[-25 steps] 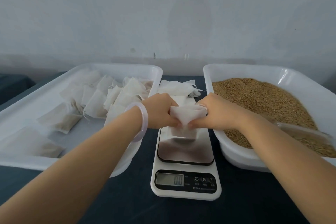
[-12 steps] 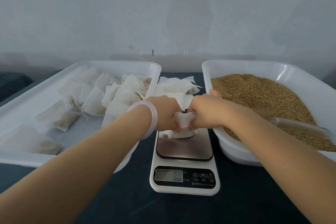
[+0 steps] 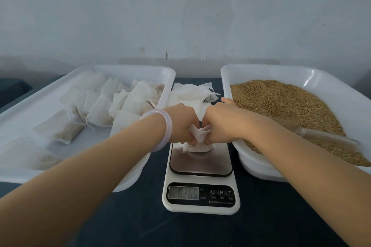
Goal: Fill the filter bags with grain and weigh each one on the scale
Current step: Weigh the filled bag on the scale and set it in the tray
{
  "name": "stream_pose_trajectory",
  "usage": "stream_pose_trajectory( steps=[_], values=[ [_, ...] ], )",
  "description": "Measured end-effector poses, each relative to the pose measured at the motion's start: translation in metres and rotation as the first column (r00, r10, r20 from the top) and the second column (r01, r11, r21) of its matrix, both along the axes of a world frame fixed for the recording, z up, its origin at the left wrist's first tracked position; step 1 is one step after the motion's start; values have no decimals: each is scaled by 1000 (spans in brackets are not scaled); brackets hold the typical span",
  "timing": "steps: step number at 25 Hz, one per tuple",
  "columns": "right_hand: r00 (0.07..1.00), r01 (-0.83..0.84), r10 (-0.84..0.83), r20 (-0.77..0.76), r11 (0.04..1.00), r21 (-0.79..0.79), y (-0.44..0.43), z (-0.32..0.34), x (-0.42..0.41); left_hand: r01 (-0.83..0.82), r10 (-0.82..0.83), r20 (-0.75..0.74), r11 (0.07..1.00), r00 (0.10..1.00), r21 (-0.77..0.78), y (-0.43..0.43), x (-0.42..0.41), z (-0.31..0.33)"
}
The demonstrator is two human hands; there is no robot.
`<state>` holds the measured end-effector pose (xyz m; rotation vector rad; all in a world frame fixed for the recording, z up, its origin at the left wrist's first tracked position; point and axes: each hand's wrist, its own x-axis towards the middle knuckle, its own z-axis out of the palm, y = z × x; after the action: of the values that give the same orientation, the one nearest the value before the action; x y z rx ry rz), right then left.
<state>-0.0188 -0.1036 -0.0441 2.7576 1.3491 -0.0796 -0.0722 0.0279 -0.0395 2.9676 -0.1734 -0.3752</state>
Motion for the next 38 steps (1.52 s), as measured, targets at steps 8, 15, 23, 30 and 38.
stream_pose_trajectory(
  steps=[8, 15, 23, 30, 38],
  values=[
    [970, 36, 21, -243, 974, 225, -15, 7, -2, 33, 2, 174, 980, 985, -198, 9, -9, 2],
    [957, 51, 27, -290, 965, 258, -19, 8, -6, -1, 74, 209, 944, 975, -329, 10, -13, 4],
    [951, 79, 8, -310, 960, 267, -20, 8, -6, -15, 93, 212, 940, 973, -342, 10, -13, 1],
    [946, 88, 5, -324, 958, 273, -19, 5, -4, -27, 104, 215, 942, 971, -333, 12, -10, -1],
    [944, 89, 8, -330, 956, 278, -20, 6, -4, -20, 101, 218, 938, 971, -345, 12, -12, -1]
  ],
)
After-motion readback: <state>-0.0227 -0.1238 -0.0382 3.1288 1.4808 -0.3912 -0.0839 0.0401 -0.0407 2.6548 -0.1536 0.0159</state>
